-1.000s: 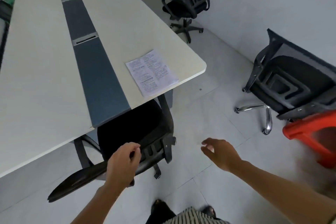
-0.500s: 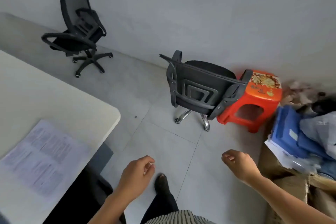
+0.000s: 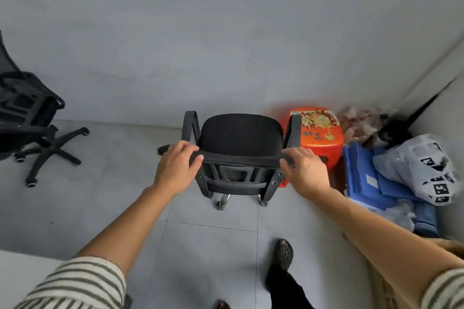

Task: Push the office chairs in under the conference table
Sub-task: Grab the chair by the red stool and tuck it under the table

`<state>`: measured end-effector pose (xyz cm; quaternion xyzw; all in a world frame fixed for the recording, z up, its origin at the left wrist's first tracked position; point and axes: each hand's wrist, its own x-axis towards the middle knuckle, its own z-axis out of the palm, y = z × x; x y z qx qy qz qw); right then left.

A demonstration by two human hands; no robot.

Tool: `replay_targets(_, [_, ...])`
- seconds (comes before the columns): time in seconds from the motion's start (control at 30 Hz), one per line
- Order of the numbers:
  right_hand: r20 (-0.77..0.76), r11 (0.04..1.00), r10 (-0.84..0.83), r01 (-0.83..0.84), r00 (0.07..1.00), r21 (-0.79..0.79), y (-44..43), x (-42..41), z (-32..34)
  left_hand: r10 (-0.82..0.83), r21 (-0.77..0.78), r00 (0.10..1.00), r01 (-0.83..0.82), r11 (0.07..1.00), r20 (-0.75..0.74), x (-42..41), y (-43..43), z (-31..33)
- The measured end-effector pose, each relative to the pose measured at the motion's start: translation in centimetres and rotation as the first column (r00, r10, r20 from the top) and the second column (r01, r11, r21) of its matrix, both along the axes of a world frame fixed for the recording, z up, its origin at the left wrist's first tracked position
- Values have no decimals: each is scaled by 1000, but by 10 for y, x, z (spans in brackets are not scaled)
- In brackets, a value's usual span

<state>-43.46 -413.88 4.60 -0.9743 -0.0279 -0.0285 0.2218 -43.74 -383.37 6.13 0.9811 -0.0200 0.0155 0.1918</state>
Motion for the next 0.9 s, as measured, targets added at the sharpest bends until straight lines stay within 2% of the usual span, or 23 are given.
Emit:
replay_targets(0.1, [-193, 996, 45, -59, 980, -72, 6, 38, -15, 41, 149, 984, -16, 989, -171, 46, 5, -17])
replay_targets(0.17, [-283, 988, 37, -77, 958, -133, 12, 48, -27, 116, 244, 943, -38, 969, -311, 61, 11, -31])
replay_targets(0.3, [-250, 986, -6, -36, 968, -163, 13, 69, -36, 240, 360, 934, -136, 923, -265, 78, 13, -48])
replay_targets(0.53, [-137, 938, 255, -279, 957, -204, -47, 177, -53, 300, 241, 936, -253, 937, -185, 69, -33, -71])
replay_targets(0.67, [-145, 877, 371, -397, 917, -272, -35, 232, -52, 334, 234, 921, -286, 929, -201, 81, -35, -74])
replay_targets(0.9, [-192, 866, 410, -447, 892, -224, -8, 269, -52, 373, 107, 901, -358, 928, -221, 91, -13, -79])
